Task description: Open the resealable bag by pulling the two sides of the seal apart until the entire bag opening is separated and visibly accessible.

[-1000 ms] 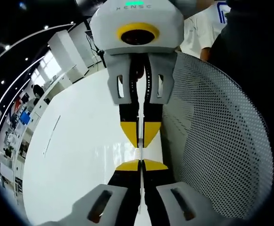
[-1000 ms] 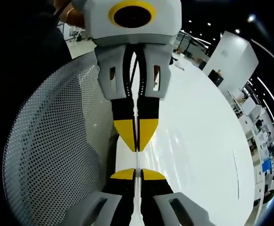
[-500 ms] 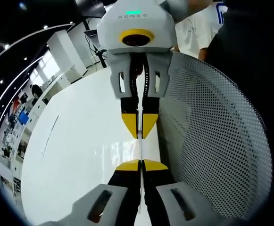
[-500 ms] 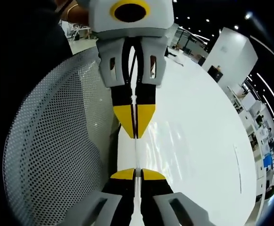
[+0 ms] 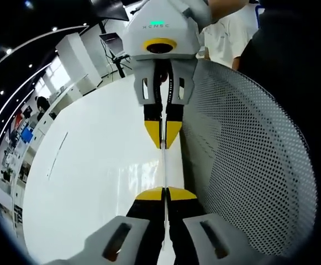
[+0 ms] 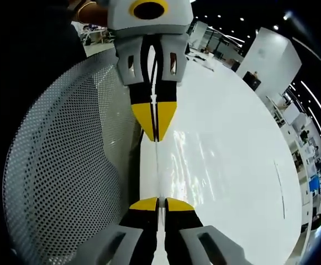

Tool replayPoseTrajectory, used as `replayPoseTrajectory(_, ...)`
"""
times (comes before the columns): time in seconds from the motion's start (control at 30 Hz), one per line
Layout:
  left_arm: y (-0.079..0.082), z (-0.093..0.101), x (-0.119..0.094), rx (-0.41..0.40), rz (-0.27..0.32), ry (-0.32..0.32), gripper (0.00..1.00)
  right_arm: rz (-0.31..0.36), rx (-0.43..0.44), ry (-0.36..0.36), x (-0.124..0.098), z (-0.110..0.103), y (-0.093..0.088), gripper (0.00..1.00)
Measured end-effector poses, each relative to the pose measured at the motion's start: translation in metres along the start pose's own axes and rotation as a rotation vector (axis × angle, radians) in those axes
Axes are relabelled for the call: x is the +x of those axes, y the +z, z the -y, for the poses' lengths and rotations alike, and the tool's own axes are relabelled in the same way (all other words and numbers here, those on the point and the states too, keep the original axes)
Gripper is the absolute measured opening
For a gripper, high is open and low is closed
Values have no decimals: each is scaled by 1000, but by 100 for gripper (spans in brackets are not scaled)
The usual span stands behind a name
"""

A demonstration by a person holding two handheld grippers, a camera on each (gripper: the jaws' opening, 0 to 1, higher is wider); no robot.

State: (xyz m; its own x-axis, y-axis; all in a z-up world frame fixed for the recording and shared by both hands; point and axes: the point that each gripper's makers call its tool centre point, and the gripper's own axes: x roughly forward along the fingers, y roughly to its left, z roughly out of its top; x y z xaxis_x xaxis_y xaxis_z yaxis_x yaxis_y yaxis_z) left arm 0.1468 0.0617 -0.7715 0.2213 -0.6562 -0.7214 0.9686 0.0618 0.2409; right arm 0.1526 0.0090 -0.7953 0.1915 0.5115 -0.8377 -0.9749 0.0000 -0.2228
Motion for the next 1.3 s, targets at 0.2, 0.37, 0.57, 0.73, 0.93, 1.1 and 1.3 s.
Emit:
replayPoseTrajectory(0.2,-1,3,1,7,-2,-11,0,-20,-6,0,-2,-2,-6,0)
replayPoseTrajectory(0.37,-1,4,2,6,-3,-19,0,-45,-9,3,-3,-3,-13,0)
replayPoseTrajectory(0.57,-2,1,1,-5,1,-12,0,-42,11,3,-5,-2,-12,0)
replayPoseTrajectory(0.73,-3,1,3,9,-11,-12,0,-36,72,13,-4,-3,-12,0)
replayPoseTrajectory(0.93,-1,2,3,12,-6,-11,0,65,152,7,-16,1,12,5)
replayPoseTrajectory(1.1,-1,1,1,34,-8,-7,0,87,153,-12,-15,8,20,4)
replayPoseTrajectory(1.3,1,7,-1,66,4,-24,0,73,132,-14,-3,7,22,4)
